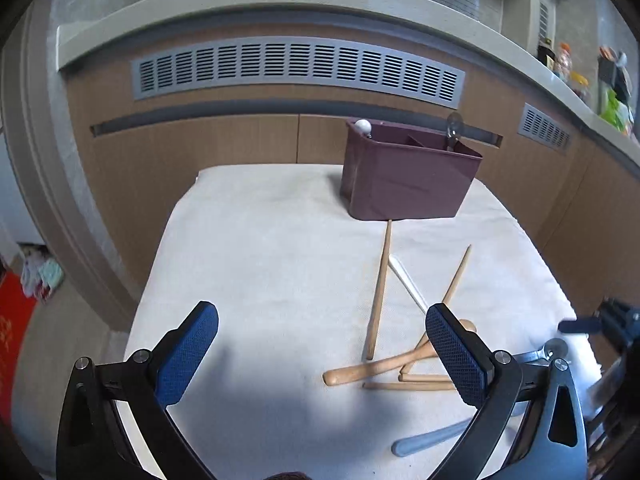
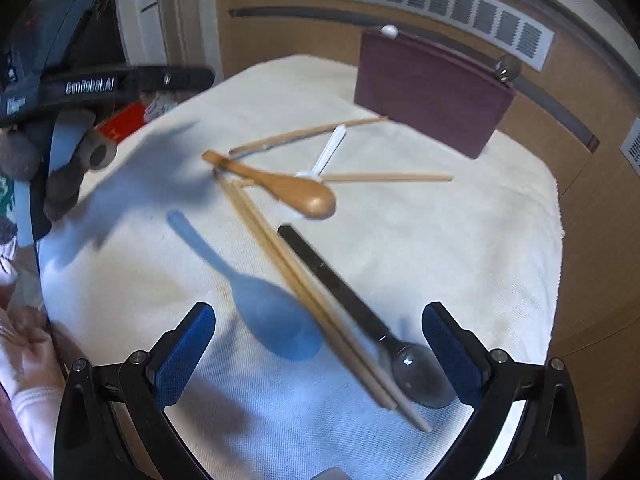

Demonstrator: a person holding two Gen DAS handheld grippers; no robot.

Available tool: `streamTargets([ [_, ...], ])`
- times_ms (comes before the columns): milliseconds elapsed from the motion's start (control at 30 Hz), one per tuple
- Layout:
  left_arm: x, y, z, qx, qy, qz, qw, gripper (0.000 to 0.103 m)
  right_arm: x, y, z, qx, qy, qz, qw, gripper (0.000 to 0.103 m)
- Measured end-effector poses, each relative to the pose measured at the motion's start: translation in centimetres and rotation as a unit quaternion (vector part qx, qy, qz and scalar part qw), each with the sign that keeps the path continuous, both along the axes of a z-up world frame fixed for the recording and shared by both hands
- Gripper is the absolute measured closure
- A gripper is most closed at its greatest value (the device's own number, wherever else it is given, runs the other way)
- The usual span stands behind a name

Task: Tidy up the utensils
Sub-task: 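Move both tools back over the remaining utensils on the table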

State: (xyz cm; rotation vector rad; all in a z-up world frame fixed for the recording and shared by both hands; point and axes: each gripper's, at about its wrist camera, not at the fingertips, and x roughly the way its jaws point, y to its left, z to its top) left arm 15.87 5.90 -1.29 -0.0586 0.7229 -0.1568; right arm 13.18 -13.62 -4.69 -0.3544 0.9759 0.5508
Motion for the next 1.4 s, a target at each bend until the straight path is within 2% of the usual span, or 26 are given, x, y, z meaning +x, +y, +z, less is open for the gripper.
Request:
streamTargets([
  [100,0.2,-0.1,-0.3,-0.009,0.009,-0.007,0.9999,0.0,-0.4,0.3,-1.2,-0.028,0.005,0.008,1.0,0.001],
  [200,0.3,-0.5,-0.6,-0.01,0.017,-0.018,0.9997,0.0,-0.7,0.4,-2.0,-0.067,-0.013,0.007,0.998,0.002],
  [367,0.5,-0.9,-1.2,-0.01,0.03,-0.028,0.9991,0.0,-0.1,-0.5,-1.7,-0.101,-0.038,-0.025,0.994,0.004],
  [467,0.6,-1.1,-1.5,-0.008,0.037,-0.03,0.9988,0.0,0.6,-1.4,-1.2,-0.11,-0.04,-0.059,0.991,0.02],
  [533,0.6,-1.0,-1.6,-0.009,0.039,-0.029,0.9988,0.0,1.2,-2.2,-0.7,-0.072,0.001,-0.074,0.995,0.026],
  [567,0.6,-1.0,-1.6,-0.009,0.039,-0.029,0.9988,0.0,1.5,-2.9,-0.4,-0.026,0.047,-0.085,0.995,0.031],
  [600,0.6,-0.9,-1.6,-0.009,0.038,-0.028,0.9989,0.0,1.7,-3.3,-0.3,0.008,0.078,-0.091,0.993,0.036],
  [700,0.6,-0.8,-1.7,-0.008,0.035,-0.022,0.9991,0.0,2.0,-3.9,-0.3,0.088,0.159,-0.101,0.978,0.041],
  [833,0.7,-0.4,-2.0,-0.004,0.037,-0.016,0.9992,0.0,1.4,-2.8,-0.7,0.112,0.199,-0.094,0.969,0.045],
  [933,0.5,0.1,-1.9,-0.01,0.036,-0.013,0.9992,0.0,0.8,-2.0,-0.5,0.1,0.197,-0.089,0.971,0.049],
  [1067,0.4,0.5,-1.9,-0.021,0.033,-0.008,0.9992,0.0,1.5,-1.2,-1.0,0.07,0.174,-0.099,0.977,0.072],
  [1100,0.3,0.5,-1.9,-0.023,0.033,-0.007,0.9992,0.0,1.9,-1.1,-1.0,0.063,0.161,-0.103,0.979,0.075],
  [1300,0.1,1.1,-1.9,-0.029,0.031,-0.003,0.9991,0.0,5.2,-0.1,0.0,0.061,0.093,-0.135,0.985,0.077],
  [1400,0.0,1.7,-1.8,-0.026,0.029,0.002,0.9992,0.0,6.4,0.4,0.5,0.084,0.105,-0.142,0.981,0.077],
])
